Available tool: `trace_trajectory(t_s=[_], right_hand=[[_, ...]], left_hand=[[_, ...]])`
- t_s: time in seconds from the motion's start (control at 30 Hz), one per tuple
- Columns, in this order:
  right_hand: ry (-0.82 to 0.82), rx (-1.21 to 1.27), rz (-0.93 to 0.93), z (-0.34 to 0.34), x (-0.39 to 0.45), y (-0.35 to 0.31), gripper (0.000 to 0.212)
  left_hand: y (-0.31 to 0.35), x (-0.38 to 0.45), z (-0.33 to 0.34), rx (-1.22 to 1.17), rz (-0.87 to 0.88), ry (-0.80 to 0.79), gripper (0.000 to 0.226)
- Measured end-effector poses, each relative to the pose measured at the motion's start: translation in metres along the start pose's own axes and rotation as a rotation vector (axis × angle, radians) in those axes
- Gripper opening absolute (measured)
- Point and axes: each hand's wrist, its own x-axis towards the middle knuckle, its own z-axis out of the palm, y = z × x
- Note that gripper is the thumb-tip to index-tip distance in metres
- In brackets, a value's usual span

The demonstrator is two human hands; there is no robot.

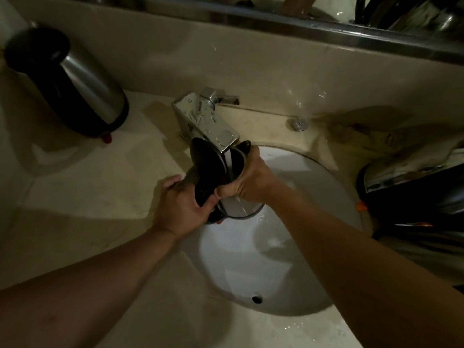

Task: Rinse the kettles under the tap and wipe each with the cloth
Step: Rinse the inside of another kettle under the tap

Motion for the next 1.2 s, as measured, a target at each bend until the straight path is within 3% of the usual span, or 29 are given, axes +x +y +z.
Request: trace_trajectory(t_s=[0.67, 1.2], right_hand=[[0.025, -0.016, 0.027, -0.001, -0.002, 0.000, 0.128], [0.029, -0.037, 0.026, 0.001, -0.001, 0.000, 0.133]], left_hand=[[0.009, 0.003, -0.009, -0.023, -0.005, -0.032, 0.054], [0.012, 0.004, -0.013, -0.016, 0.002, -0.010, 0.052]])
